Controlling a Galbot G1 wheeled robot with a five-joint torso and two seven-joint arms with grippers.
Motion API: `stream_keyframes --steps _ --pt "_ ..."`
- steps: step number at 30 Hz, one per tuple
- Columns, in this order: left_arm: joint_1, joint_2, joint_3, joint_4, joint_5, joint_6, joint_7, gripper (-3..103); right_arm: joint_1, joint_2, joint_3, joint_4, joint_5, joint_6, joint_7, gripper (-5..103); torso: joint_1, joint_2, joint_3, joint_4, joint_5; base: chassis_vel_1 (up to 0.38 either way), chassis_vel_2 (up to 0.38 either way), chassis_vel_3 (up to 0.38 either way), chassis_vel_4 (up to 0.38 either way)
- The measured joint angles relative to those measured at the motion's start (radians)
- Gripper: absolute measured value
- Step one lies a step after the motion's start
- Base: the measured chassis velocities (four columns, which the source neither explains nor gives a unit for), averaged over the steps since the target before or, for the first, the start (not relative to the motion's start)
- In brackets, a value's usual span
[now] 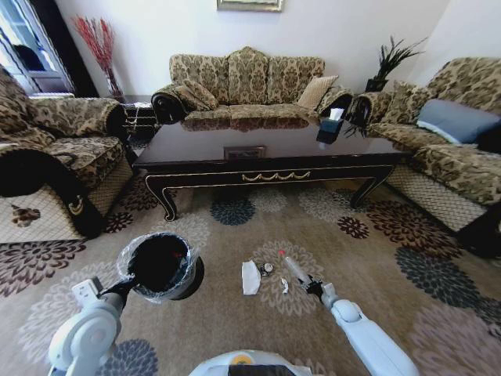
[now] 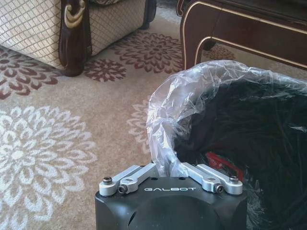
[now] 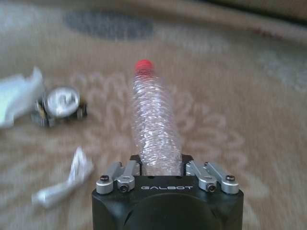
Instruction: Move to the front of the table and pick up the trash from the floor, then place it into the trash bin.
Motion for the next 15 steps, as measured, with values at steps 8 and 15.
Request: stream_keyframes --steps 8,15 --pt "0.002 -0.005 0.013 -0.007 0.001 -0.001 0.000 2 -0.015 -0.051 0.017 0.148 0.162 0.109 -0.080 25 0.000 0.000 0.000 -0.0001 -0.0001 0.000 0.000 0.000 0.000" --pt "-0.011 0.005 0.032 -0.015 -0.003 -0.001 0.006 2 -0.016 -0.137 -0.009 0.440 0.342 0.140 -0.135 25 0.000 0.000 0.000 0.0001 -0.0001 0.000 0.000 0.000 0.000"
